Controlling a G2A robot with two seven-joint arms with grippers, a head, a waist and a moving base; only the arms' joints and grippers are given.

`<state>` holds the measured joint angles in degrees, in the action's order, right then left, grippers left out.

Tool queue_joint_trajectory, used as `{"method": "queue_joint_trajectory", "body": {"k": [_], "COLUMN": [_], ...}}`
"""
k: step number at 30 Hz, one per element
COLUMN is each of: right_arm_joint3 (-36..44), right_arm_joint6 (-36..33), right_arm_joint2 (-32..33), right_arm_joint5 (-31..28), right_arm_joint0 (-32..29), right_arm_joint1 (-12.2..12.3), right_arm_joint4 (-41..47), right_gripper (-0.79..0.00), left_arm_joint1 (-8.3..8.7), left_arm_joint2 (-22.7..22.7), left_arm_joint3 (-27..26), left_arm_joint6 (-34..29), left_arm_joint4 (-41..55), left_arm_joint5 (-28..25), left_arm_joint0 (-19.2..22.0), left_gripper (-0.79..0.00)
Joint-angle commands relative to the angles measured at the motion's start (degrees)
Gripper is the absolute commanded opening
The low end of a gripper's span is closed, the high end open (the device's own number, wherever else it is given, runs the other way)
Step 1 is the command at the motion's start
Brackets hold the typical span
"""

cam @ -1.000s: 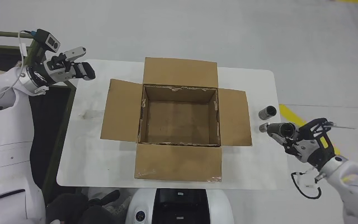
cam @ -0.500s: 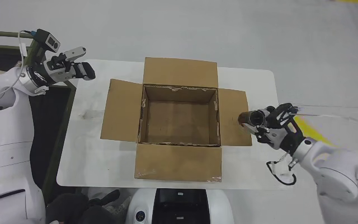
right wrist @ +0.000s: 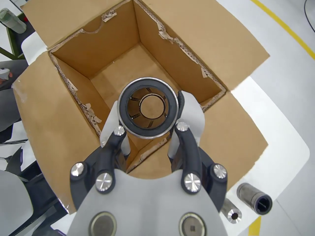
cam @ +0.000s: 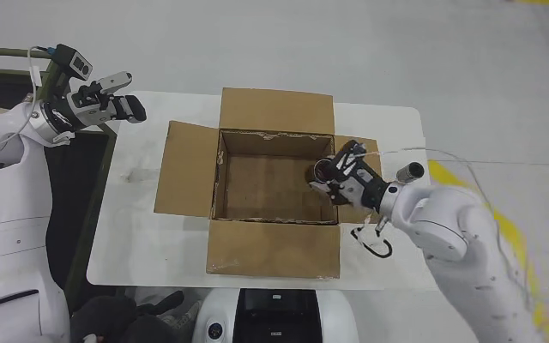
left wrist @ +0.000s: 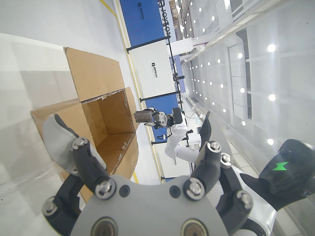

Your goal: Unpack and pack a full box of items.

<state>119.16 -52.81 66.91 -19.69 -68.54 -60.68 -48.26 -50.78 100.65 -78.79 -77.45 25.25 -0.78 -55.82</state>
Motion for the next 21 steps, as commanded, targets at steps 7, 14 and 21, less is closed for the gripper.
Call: {"method": "queue_joint_trajectory", "body": {"k": [7,14,21], "right_arm_joint3": [-6.7,-15.6,-23.9], "right_arm_joint6": [-0.3,0.2,1.9], "right_arm_joint2": [-11.0,-19.4,-25.9], "right_arm_joint5": [1.3,1.3,0.5], "right_arm_joint0": [10.1,18.4,24.9], "right_arm_joint1": [-2.2,-4.9,-7.8], "right_arm_joint4": [0.3,3.2,4.8], "right_gripper": [-0.785,-0.785,-0.785], "left_arm_joint1": [0.0,0.0,0.0], "left_arm_joint2": [0.0,0.0,0.0], "left_arm_joint3": [0.0,0.0,0.0], "left_arm_joint6": [0.0,0.0,0.0], "left_arm_joint4": [0.0,0.0,0.0], "left_arm_joint5": [0.0,0.0,0.0], "left_arm_joint0": [0.0,0.0,0.0], "left_gripper": [0.0,0.0,0.0]}}
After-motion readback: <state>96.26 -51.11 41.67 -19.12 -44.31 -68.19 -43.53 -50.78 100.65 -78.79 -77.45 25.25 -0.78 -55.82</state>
